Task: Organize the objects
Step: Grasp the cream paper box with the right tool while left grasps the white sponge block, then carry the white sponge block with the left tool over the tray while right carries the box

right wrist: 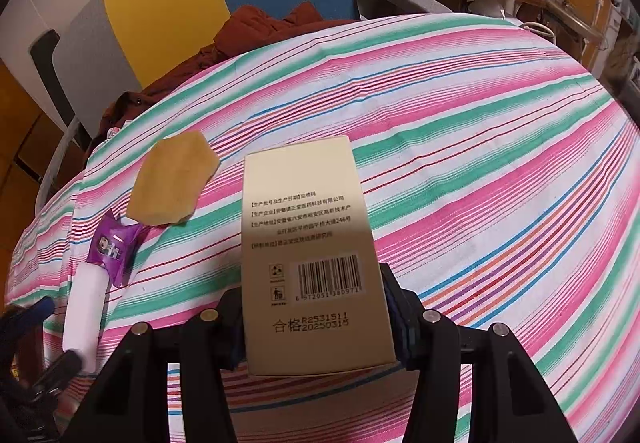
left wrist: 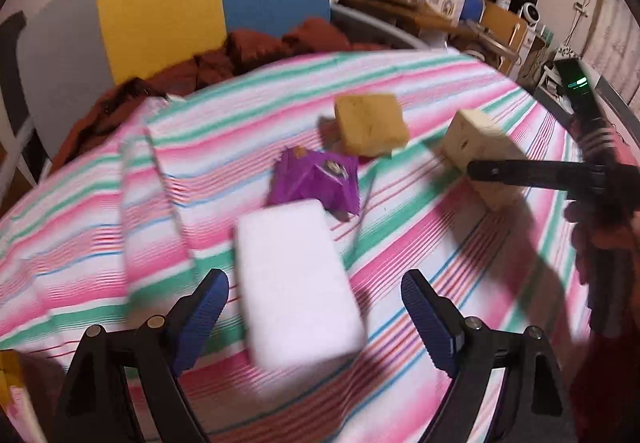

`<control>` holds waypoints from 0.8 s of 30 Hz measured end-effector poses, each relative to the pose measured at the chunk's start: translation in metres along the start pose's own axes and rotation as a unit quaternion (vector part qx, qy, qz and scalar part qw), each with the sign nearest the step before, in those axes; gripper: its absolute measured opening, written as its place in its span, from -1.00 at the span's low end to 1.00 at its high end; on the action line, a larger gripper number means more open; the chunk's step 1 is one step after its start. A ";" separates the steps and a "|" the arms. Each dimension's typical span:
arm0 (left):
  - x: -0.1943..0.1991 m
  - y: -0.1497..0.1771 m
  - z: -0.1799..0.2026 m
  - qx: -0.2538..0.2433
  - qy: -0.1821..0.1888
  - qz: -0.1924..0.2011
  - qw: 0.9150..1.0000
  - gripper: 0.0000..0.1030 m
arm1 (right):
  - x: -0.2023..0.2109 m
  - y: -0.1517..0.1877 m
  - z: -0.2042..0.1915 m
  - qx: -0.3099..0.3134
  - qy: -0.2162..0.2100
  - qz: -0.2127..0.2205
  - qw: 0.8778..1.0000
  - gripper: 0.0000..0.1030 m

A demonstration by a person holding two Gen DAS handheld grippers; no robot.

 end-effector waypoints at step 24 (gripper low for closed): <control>0.018 0.037 -0.014 0.052 -0.017 0.085 0.995 0.11 | 0.013 -0.003 -0.006 0.028 0.001 0.026 0.999 -0.03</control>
Point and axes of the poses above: each gripper's, at about its wrist camera, not at the fingertips, and x roughly against the way its jaws point, z to its right, y to its underside, the point moved 7 cm from there along -x, roughly the way its jaws point
